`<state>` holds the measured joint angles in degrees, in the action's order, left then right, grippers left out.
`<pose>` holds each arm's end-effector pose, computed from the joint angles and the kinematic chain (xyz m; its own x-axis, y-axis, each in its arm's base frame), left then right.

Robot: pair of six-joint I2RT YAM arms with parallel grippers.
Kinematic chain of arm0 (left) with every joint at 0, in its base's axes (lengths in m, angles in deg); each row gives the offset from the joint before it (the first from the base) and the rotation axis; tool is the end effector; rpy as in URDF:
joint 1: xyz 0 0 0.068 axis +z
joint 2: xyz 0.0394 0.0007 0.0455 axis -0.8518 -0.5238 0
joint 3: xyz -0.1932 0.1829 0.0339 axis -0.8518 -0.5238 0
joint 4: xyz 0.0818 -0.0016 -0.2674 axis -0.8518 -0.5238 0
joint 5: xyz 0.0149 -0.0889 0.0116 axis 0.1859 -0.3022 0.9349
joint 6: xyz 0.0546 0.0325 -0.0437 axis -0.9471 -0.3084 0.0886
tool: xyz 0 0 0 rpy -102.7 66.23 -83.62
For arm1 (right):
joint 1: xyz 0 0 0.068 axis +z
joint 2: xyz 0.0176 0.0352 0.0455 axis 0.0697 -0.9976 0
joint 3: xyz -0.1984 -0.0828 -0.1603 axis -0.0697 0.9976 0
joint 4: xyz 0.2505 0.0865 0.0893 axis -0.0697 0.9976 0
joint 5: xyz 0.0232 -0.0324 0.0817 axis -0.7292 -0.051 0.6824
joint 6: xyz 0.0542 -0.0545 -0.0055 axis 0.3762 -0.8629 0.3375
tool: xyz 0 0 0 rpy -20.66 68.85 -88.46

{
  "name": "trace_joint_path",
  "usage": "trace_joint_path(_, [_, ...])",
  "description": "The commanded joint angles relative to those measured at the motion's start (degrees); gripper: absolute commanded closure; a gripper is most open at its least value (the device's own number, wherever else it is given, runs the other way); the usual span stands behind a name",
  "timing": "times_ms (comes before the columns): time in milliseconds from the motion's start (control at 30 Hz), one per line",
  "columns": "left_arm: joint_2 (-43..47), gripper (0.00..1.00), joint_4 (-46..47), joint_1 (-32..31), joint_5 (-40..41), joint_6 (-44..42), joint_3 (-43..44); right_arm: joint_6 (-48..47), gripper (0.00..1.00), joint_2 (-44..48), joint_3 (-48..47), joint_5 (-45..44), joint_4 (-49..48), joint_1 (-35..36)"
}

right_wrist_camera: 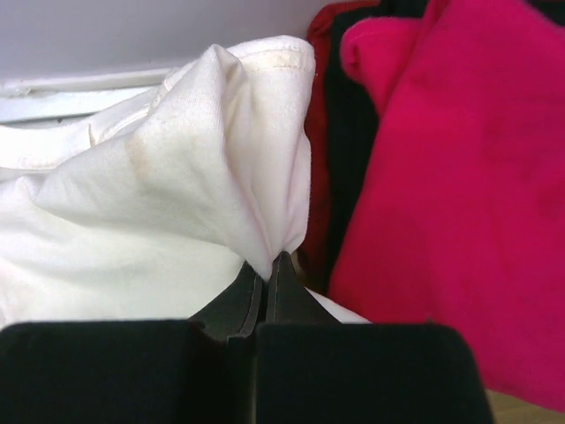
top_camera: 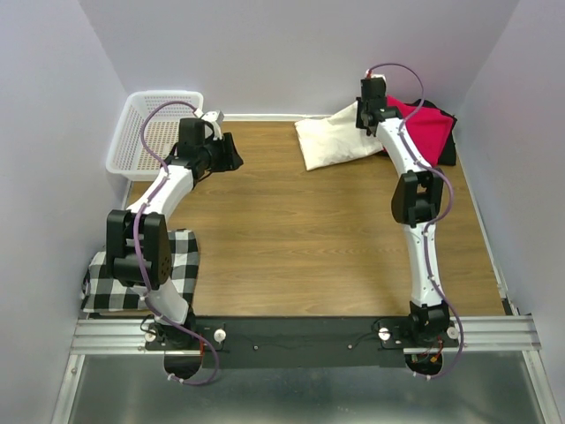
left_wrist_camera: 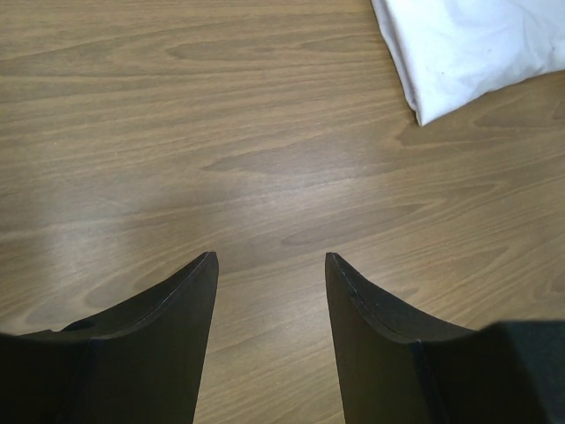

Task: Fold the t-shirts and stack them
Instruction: Put the neatly folded tshirt into the corner of the board with the right arm

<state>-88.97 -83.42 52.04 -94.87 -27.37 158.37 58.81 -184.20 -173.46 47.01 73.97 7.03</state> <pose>0.4217 -0.0688 0.2408 -0.6488 -0.1903 -0.7368 0.2033 0.8897 -0.4087 0.6035 0.0998 0.2145 -0.5926 0.0127 -0.8054 0.1013 0.9931 -0.0588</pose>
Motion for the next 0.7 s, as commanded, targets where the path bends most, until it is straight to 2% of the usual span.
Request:
trace_joint_path(0, [-0.9, 0.39, 0.7, 0.4, -2.4, 0.4, 1.7, -3.2, 0.99, 4.5, -2.8, -8.5, -5.9, -0.3])
trace_joint_path(367, [0.1, 0.39, 0.7, 0.3, -2.3, 0.6, -0.4, -5.6, 0.99, 8.8, -4.9, -14.5, -12.4, -3.3])
trace_joint_path(667, [0.3, 0.40, 1.8, 0.2, -2.2, 1.6, -2.1, -5.8, 0.99, 14.8, -1.3, -16.5, -13.9, -8.1])
